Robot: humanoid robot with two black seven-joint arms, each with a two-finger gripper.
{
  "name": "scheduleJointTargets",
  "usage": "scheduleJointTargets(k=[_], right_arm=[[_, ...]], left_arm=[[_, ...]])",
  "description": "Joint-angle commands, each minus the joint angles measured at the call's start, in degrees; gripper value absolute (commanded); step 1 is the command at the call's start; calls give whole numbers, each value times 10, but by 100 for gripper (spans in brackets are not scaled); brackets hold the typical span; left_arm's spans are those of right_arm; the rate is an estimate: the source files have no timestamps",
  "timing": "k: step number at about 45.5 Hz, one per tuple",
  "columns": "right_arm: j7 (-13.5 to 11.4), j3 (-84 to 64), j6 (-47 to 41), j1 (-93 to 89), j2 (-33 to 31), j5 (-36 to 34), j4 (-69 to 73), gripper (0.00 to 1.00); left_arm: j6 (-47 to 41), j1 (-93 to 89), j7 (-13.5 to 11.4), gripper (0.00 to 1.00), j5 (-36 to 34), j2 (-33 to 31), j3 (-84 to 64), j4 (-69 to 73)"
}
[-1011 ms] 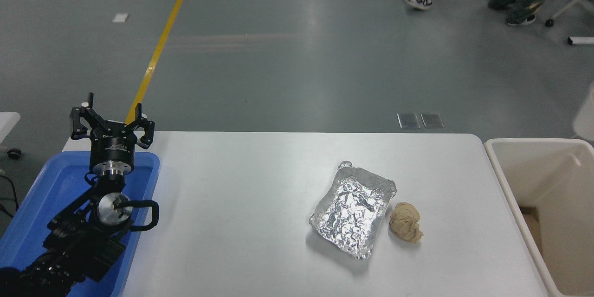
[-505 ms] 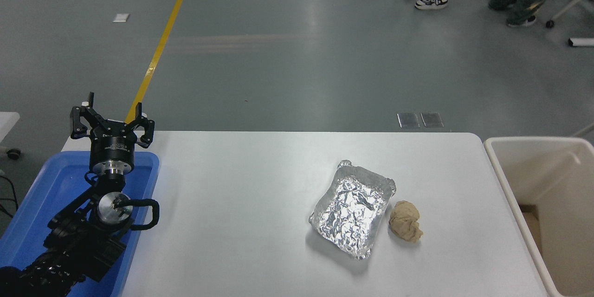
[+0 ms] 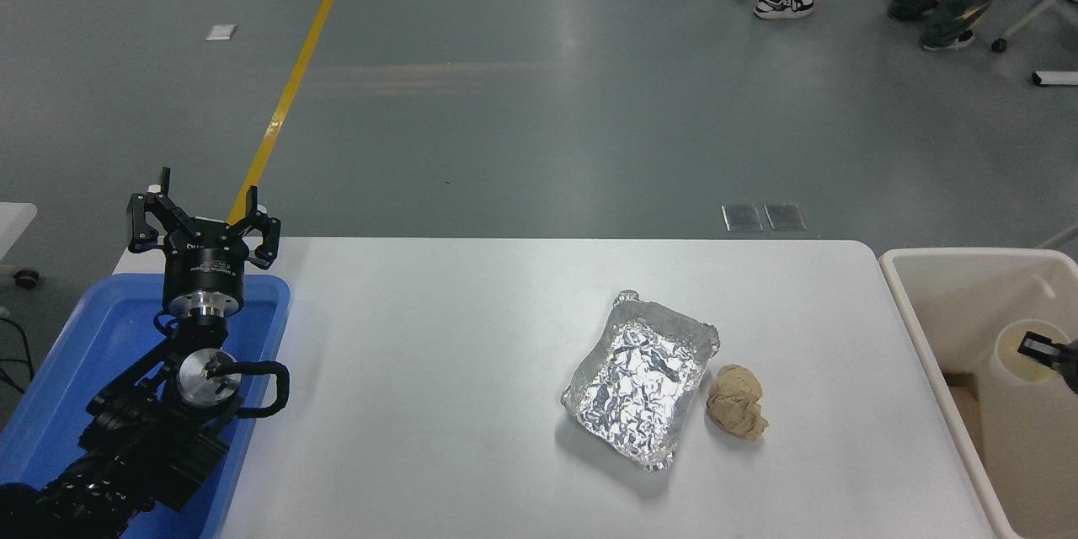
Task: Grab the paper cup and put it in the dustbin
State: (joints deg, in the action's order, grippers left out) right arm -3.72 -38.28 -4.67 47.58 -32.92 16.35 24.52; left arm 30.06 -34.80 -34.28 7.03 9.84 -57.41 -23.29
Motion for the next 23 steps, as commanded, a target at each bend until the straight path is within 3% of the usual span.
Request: scheduleJointTargets(k=[1, 11, 23], right_arm=[[-1, 24, -8, -19, 7, -4, -9, 100], [-1, 9, -16, 21, -21, 17, 12, 100], [2, -184, -115, 370, -97, 48, 248, 100]], left_arm=[[0, 0, 0, 99, 0, 0, 0, 0], [0, 0, 0, 99, 0, 0, 0, 0], [0, 0, 1, 99, -1, 0, 0, 0]])
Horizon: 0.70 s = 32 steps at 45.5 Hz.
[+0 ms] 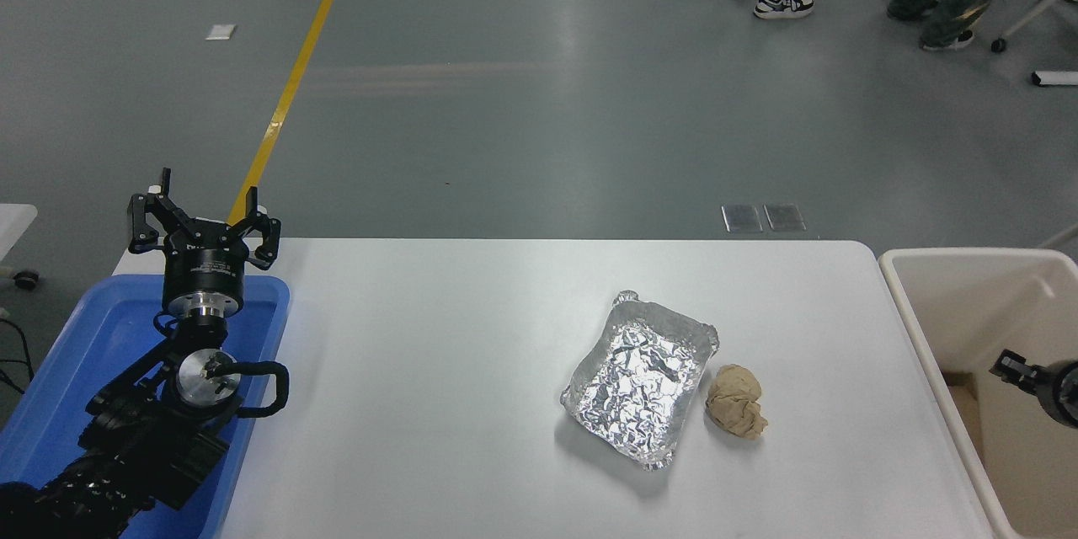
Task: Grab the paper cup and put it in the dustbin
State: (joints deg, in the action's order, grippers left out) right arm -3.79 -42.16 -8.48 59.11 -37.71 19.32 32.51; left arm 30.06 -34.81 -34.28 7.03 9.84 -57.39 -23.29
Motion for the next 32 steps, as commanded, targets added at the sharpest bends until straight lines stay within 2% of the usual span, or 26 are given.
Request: scheduleJointTargets(k=[1, 11, 18, 24, 32], right_arm=[[3, -161, -88, 287, -49, 18, 189, 100], [2, -199, -211, 503, -38, 17, 386, 100], [0, -200, -254, 589, 13, 7, 504, 100], [1, -207, -290, 647, 58, -49, 528, 100], [5, -206, -326, 692, 136, -79, 528, 100]], left_arm=[[1, 0, 1, 99, -1, 0, 0, 0], [1, 0, 1, 99, -1, 0, 0, 0], [1, 0, 1, 99, -1, 0, 0, 0], [0, 0, 1, 99, -1, 0, 0, 0], [0, 0, 0, 99, -1, 0, 0, 0]])
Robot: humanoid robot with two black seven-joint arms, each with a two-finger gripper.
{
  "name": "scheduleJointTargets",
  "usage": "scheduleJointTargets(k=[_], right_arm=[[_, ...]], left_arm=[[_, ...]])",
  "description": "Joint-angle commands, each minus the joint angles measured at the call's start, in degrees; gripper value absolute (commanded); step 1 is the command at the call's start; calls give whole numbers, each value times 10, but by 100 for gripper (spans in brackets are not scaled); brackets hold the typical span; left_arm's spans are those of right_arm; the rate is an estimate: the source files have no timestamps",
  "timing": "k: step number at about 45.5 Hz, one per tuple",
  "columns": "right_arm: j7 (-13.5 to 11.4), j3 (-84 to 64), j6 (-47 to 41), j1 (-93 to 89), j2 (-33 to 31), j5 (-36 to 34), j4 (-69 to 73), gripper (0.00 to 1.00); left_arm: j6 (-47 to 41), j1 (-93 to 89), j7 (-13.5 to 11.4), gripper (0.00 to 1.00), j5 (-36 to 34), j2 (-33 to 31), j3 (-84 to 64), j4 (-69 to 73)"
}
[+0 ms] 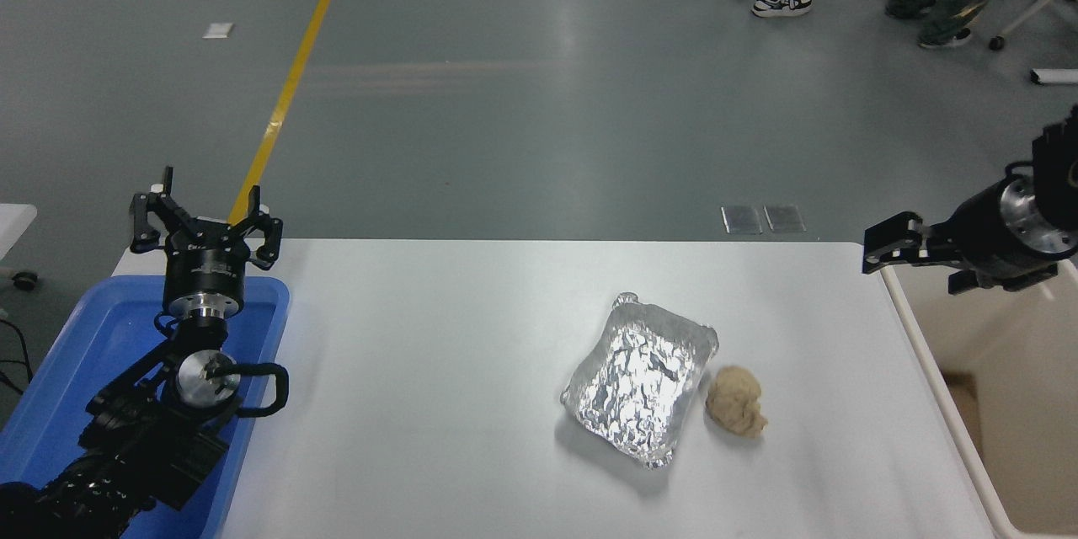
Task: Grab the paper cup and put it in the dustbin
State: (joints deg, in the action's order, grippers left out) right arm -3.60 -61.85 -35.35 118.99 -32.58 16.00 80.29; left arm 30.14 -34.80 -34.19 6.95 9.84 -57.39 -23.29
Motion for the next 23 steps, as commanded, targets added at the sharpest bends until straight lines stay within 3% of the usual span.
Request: scheduleJointTargets(k=[1, 10, 23], right_arm=[[3, -9, -60, 96, 93, -54, 51, 100], [3, -10, -68, 132, 151, -127, 59, 100], [3, -23, -67, 133, 168, -127, 54, 100]], left_arm=[[-1, 0, -1, 99, 0, 0, 0, 0], [-1, 0, -2, 99, 1, -1, -1, 0], [-1, 0, -2, 99, 1, -1, -1, 0]])
